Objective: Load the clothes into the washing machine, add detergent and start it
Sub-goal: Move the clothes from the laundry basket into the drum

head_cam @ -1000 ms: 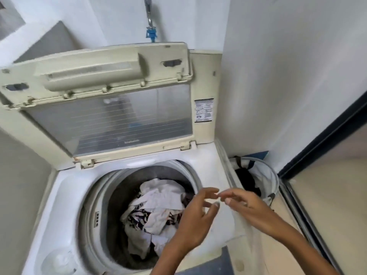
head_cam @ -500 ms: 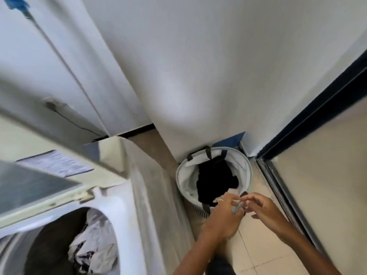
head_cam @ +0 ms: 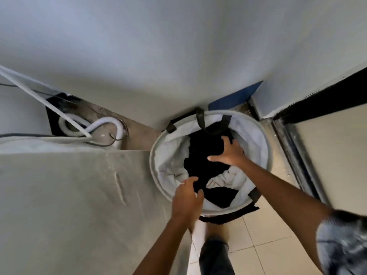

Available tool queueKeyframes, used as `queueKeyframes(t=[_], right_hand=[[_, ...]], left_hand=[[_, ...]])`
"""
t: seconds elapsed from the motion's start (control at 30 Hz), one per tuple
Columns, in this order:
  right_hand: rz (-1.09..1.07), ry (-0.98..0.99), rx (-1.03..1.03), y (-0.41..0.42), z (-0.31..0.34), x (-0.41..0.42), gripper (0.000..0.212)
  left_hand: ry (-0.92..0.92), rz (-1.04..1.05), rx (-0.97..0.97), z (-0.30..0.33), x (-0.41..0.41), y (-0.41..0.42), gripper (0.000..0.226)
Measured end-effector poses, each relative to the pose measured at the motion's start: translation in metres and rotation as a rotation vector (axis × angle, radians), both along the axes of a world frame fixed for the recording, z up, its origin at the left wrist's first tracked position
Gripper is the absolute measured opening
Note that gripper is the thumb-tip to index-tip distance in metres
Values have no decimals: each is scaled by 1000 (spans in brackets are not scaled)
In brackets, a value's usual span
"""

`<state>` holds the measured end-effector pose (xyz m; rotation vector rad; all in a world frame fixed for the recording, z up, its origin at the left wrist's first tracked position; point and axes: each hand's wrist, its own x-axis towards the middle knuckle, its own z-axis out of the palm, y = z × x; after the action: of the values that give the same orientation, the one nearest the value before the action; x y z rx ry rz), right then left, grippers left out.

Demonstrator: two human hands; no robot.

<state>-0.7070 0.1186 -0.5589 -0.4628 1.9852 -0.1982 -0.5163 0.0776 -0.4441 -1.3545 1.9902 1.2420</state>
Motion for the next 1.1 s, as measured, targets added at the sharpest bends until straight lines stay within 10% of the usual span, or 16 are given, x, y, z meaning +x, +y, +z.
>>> queueKeyframes(t=[0.2,0.47,0.87,1.1], right_hand=[[74,52,124,-49,-102,5,144],[464,377,78,16,-165,73,50],[-99,211,-604,45,95,90,38],[-331,-165,-736,57,260,70,27]], left_hand=[[8,75,-31,-84,15,-10,38],[-36,230,90,-113,40,15,34],[38,973,136,9,-5,-32,48],[131,1167,644,124,-10,-27,69]])
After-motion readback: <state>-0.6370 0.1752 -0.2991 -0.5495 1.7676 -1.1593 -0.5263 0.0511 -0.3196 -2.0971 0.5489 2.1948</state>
